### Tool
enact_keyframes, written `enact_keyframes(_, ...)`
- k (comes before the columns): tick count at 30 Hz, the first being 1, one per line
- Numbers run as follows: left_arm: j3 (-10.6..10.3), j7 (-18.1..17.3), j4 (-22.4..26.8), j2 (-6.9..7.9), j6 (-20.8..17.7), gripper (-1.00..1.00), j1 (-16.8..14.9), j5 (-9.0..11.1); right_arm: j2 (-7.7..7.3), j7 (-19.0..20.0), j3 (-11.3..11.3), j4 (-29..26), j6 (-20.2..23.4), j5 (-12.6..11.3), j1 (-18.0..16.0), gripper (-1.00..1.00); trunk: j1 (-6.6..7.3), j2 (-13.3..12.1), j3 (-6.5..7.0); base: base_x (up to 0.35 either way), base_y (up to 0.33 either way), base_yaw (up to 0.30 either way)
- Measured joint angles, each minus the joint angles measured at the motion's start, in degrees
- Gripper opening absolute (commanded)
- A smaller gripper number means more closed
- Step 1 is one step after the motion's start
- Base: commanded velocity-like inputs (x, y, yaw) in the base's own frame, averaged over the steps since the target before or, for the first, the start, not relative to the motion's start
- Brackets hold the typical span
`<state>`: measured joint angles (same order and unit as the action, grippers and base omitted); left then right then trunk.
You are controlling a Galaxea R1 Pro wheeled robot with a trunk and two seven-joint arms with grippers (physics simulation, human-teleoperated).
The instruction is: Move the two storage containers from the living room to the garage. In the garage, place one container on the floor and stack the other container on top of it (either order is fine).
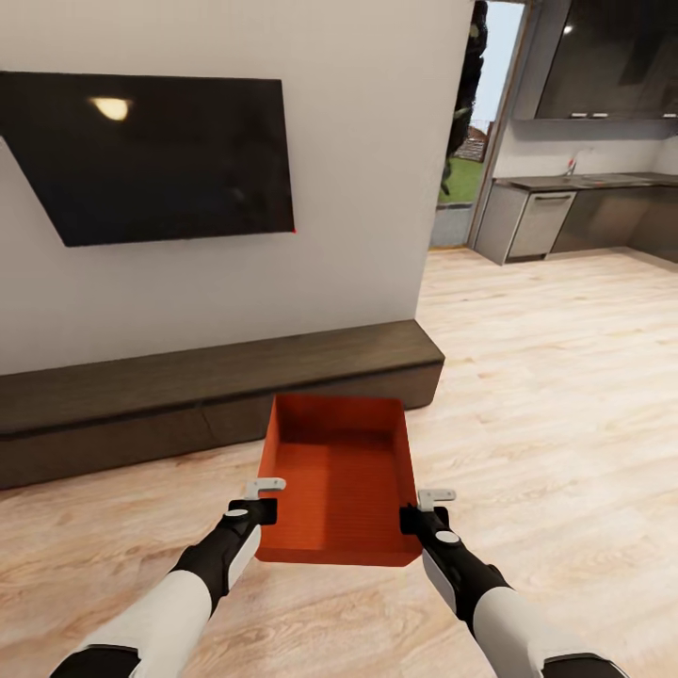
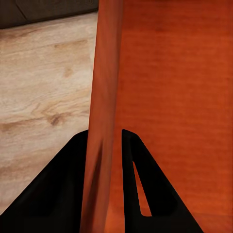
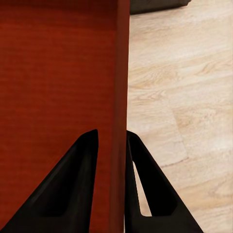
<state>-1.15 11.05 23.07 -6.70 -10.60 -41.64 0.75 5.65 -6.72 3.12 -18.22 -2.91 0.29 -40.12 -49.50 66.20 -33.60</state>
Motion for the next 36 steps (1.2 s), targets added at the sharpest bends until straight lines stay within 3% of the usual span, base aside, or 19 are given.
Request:
enact_keyframes(29, -0.04, 0.17, 0.07, -0.08, 0.02, -1.0, 0.0, 0.04, -0.07, 0.02, 0.1, 0.0, -0.08, -0.14, -0.01, -1.0, 0.0, 0.0, 2.64, 0.0, 0.0, 0.0)
enact_keyframes(36, -1.05, 0.09, 0.02, 0.18, 0.11, -1.0, 0.01, 1.0, -0.06, 0.02, 0.07, 0.0, -0.08, -0.02, -0.02, -1.0, 0.0, 0.0, 3.28, 0.0, 0.0, 0.0)
